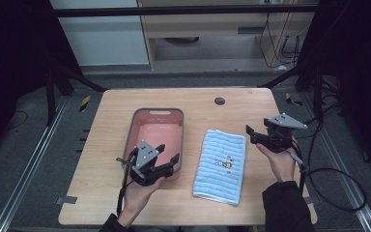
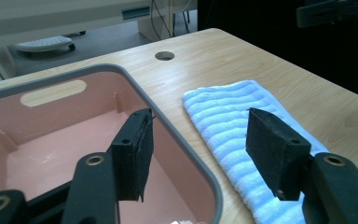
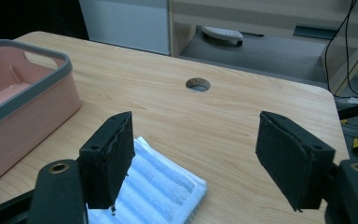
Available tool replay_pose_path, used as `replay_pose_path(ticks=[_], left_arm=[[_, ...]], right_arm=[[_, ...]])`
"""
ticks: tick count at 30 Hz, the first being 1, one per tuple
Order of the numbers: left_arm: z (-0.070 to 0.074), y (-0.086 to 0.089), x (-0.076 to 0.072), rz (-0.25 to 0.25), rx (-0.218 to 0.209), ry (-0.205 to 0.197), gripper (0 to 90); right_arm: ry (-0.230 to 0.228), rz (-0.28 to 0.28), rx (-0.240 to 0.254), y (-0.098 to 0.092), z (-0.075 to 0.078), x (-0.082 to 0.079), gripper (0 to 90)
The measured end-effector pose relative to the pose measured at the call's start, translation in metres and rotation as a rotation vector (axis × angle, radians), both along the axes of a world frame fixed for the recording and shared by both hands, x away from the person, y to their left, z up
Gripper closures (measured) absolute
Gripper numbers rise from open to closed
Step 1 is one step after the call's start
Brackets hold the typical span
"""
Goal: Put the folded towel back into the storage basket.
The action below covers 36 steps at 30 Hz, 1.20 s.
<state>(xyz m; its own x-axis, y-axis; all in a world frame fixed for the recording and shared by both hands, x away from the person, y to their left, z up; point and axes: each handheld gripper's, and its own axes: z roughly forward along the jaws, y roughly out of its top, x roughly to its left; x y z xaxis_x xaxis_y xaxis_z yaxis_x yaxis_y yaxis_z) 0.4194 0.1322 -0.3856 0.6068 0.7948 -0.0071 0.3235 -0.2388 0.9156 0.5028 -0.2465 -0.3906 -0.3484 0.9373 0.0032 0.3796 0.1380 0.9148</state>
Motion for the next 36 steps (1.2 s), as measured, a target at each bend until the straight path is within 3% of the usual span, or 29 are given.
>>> replay_pose_path(ticks=[15, 36], left_arm=[[-0.015, -0.034, -0.005, -0.059, -0.002, 0.021, 49.7], [-0.044, -0.066, -0.013, -0.111, 0.066, 0.052, 57.8]], right_arm=[[0.036, -0.005, -0.006, 0.004, -0.017, 0.011, 30.9], [0.095, -0.012, -0.018, 0.001, -0.047, 0.021, 32.9]])
